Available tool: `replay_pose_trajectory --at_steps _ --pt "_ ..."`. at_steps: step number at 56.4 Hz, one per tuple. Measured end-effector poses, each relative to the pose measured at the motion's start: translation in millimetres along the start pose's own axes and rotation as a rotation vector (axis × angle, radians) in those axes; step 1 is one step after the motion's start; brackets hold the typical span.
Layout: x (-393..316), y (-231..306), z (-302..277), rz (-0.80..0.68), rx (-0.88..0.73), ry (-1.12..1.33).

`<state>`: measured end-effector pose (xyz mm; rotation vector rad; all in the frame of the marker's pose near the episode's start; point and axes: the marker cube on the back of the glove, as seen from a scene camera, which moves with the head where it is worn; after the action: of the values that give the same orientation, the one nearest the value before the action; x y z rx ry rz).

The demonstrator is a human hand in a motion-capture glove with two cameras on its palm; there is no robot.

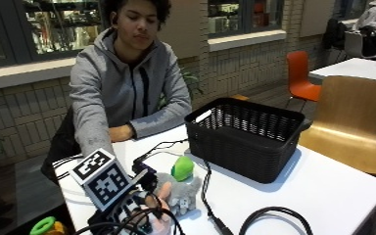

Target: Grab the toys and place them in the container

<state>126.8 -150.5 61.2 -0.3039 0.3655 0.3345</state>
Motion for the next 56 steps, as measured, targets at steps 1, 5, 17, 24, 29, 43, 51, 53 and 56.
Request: replay_pose_trajectory --at_steps 1,5,17,24,29,43,51,53,56 --pt "-0.4 0.1 -0.3 0.003 0.005 -0.002" --pt "-1.7 1.2 -2.6 0.004 0.017 -0.003" --pt "-11.0 4.0 -34.8 -0.009 0.035 -0.046" --pt "-48.5 0.5 -77.4 -0.092 0.048 -0.096" --pt "-106.9 2.4 -97.8 -0.172 0.099 -0.106" --pt "-318.3 11.2 -95.6 -0.603 -0.014 -0.030" --pt "-386.9 22.6 -52.0 -0.679 -0.100 0.020" --pt "-399.9 25.1 -44.0 -0.697 -0.117 0.035" --pt "-415.5 27.8 -33.3 -0.727 -0.136 0.061"
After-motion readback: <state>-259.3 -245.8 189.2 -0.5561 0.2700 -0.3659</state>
